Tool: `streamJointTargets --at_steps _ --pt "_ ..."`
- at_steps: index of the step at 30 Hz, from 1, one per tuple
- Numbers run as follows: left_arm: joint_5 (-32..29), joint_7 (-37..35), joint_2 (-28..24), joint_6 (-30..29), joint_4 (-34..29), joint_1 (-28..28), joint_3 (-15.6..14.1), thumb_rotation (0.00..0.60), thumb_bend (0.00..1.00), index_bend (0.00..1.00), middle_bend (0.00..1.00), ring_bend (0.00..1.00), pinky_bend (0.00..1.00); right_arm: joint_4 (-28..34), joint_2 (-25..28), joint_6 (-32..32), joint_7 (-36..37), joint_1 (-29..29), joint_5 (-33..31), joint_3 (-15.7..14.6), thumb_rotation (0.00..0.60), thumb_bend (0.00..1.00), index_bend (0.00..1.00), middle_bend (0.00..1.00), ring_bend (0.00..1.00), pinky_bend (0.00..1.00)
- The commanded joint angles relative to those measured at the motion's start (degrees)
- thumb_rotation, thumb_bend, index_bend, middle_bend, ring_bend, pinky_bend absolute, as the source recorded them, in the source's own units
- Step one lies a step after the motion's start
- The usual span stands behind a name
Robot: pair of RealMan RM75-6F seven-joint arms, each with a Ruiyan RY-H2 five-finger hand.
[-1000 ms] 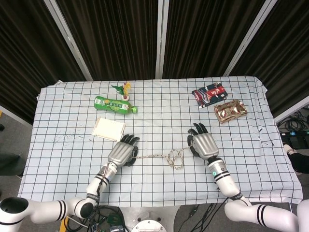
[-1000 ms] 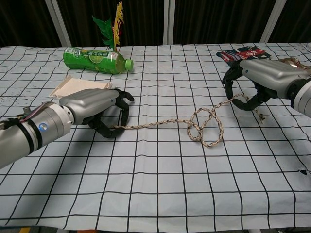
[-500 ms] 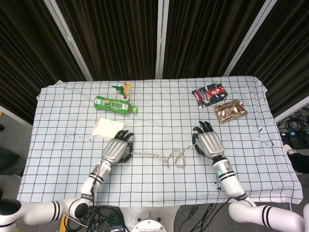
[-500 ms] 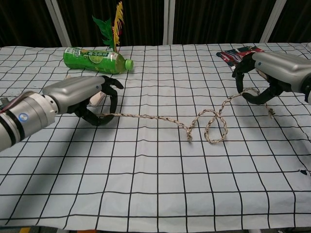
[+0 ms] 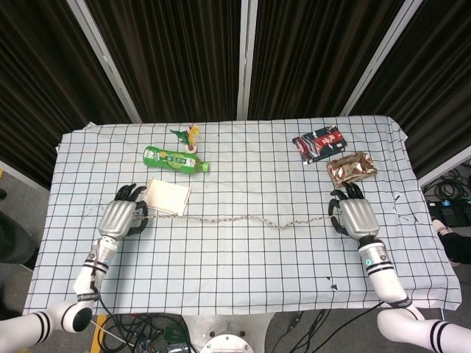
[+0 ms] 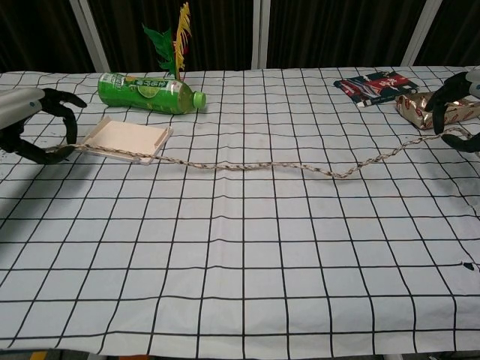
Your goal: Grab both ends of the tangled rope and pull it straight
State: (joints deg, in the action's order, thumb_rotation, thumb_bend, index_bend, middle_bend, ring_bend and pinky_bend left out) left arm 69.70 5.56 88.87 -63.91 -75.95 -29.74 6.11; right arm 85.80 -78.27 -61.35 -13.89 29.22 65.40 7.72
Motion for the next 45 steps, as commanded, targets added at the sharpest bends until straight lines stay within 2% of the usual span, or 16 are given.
streamJointTargets --at_steps 1,11,29,33,41,45 --pt "0.2 -2.0 -0.5 0.0 2.0 1.2 -0.5 0.6 0.42 0.59 0.1 0.0 0.0 -0.9 0.2 0.7 0.5 -0.2 -0.2 -0.2 0.6 0.49 0.65 0.23 0.0 0.0" --pt "1.7 -5.2 0.3 0.8 5.7 3.1 -1.8 0.6 0.42 0.59 0.1 0.0 0.0 -4.4 -0.4 3.1 0.8 0.3 0.7 -1.1 0.6 0.49 0.65 0.23 0.0 0.0" --pt "3.8 -7.6 3.6 2.5 10.8 3.6 -1.9 0.6 0.41 0.58 0.1 0.0 0.0 -12.3 -5.8 4.9 5.1 0.6 5.6 -2.8 0.6 0.48 0.62 0.22 0.0 0.0" --pt "4.2 -7.4 3.9 2.6 11.1 3.7 -1.9 0.599 0.39 0.52 0.1 0.0 0.0 -13.1 -6.6 5.1 5.6 0.3 5.6 -3.0 0.6 0.43 0.54 0.19 0.0 0.0" --pt "4.7 -8.0 3.2 1.6 9.6 4.5 -1.6 0.6 0.27 0.21 0.06 0.0 0.0 -11.8 -6.1 3.6 5.4 -0.8 6.2 -3.1 0.6 0.28 0.24 0.12 0.0 0.0" --pt "5.6 -9.0 1.1 -1.3 6.6 5.6 -0.9 0.599 0.22 0.17 0.05 0.0 0.0 -8.6 -3.4 0.1 6.0 -2.2 7.6 -2.6 0.6 0.27 0.14 0.1 0.0 0.0"
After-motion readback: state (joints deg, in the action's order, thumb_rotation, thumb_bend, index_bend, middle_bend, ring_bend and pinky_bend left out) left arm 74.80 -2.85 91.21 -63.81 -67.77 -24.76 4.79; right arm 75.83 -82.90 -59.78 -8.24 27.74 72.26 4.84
